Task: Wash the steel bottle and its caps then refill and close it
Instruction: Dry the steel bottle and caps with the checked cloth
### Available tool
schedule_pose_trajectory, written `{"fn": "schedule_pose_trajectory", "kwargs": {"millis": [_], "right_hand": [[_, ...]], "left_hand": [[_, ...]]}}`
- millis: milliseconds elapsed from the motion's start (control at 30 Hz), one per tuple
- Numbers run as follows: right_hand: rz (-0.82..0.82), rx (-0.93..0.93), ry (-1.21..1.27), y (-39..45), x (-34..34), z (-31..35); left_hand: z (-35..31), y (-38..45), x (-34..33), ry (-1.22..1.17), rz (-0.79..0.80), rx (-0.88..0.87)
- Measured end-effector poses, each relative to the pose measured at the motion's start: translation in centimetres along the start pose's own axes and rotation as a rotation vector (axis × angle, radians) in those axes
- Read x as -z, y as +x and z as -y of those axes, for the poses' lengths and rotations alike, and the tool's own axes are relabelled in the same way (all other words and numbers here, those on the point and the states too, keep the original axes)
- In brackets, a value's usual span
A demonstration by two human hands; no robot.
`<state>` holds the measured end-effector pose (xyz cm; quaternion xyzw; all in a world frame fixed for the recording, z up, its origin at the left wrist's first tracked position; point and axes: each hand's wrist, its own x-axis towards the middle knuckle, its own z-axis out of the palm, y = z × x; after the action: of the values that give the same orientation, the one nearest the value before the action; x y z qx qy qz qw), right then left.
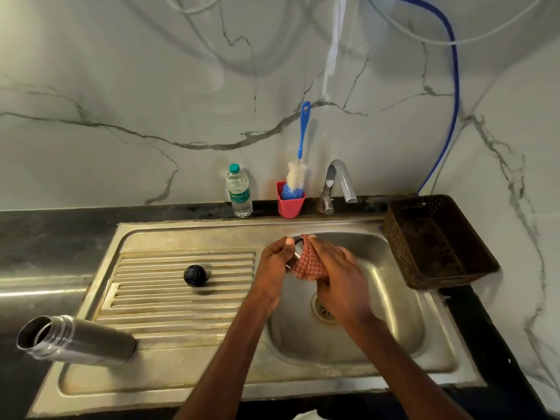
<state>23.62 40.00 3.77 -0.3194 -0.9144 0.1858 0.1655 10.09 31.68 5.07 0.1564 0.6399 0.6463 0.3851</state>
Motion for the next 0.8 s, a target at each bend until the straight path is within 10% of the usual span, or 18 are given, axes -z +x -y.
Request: {"fn": "schedule_pose_trajectory", "kwargs": {"millis": [133,800], "right_hand": [[0.003,0.123,-0.232,-1.7,-0.1,0.3],[0.015,-0.020,0.211,1.5,1.6,-0.4]], "left_hand": [[-0.1,-0.1,-0.1,0.026,0.024,-0.030],[0.6,-0.4,0.4,0.177,0.010,-0.279]]}}
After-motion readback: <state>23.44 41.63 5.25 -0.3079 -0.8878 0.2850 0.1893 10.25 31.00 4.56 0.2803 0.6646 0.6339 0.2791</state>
